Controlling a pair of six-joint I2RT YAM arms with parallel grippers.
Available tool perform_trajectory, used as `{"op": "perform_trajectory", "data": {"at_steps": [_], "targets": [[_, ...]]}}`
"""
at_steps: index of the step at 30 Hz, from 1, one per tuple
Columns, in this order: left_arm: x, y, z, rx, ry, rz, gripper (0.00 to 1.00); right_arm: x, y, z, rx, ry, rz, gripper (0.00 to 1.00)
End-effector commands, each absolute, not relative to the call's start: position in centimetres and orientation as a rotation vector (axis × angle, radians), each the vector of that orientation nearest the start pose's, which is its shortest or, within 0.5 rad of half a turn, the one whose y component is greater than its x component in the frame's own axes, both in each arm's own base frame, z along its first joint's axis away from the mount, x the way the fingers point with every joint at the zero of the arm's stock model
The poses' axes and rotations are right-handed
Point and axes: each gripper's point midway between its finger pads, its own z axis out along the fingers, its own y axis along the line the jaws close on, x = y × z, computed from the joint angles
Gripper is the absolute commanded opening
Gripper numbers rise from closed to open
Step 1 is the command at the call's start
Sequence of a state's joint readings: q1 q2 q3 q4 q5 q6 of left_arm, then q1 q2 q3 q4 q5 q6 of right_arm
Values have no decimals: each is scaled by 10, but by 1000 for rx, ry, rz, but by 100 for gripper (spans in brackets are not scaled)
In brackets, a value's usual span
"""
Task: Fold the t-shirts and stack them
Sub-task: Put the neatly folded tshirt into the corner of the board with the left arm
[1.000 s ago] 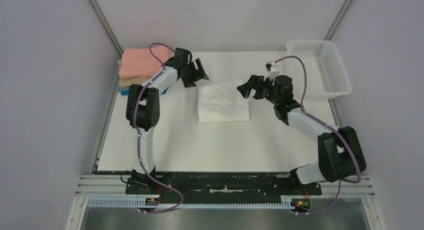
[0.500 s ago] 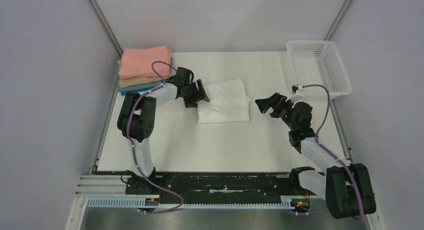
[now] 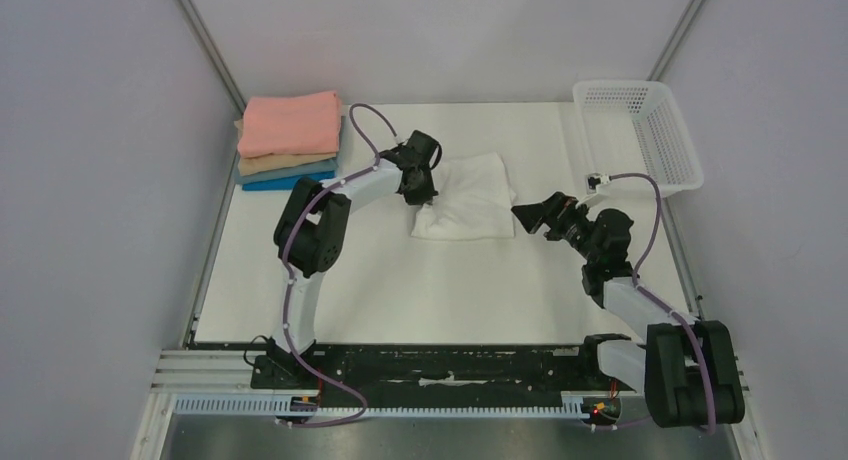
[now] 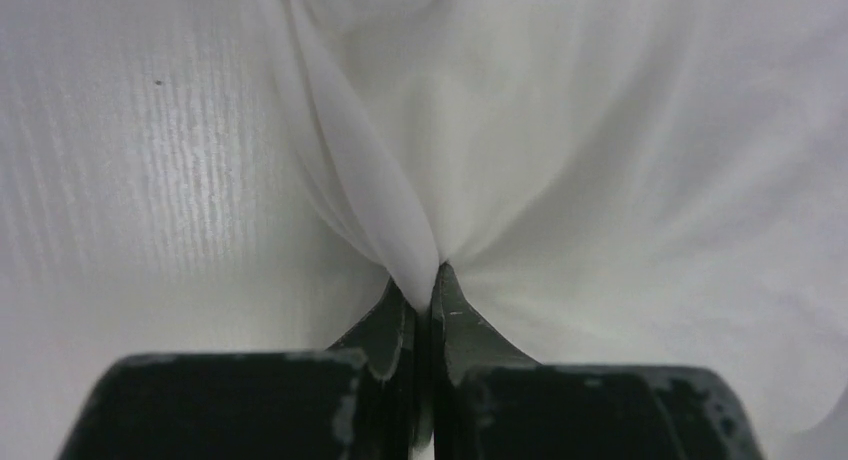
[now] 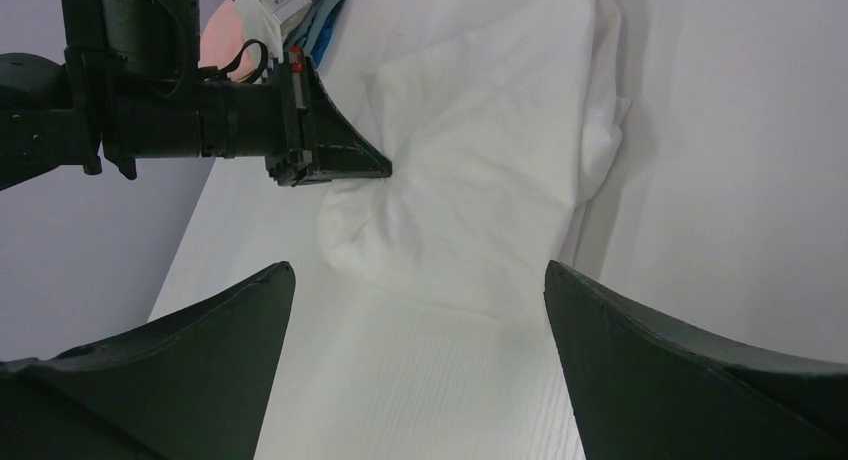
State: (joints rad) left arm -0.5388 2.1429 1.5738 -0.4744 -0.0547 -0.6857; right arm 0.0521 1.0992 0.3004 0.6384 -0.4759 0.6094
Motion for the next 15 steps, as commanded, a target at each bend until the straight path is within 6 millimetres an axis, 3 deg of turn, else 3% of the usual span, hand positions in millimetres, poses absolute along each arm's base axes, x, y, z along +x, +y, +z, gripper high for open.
{"op": "perform_trajectory", "data": {"at_steps": [1, 5, 9, 13, 15], "targets": [[410, -202, -8, -160, 2689, 175, 2, 313, 130, 158, 70, 1735, 1022, 98], [448, -186, 50, -4, 2516, 335, 2, 310, 135, 164, 31, 1691, 1067, 98], [479, -167, 94, 121, 2372, 505, 2, 314, 124, 166, 9, 1690, 946, 98], [503, -156, 111, 196, 2319, 520, 2, 320, 94, 160, 53, 1731, 702, 98], [514, -148, 115, 226, 2311, 531, 2, 319, 80, 167, 71, 1715, 600, 98]]}}
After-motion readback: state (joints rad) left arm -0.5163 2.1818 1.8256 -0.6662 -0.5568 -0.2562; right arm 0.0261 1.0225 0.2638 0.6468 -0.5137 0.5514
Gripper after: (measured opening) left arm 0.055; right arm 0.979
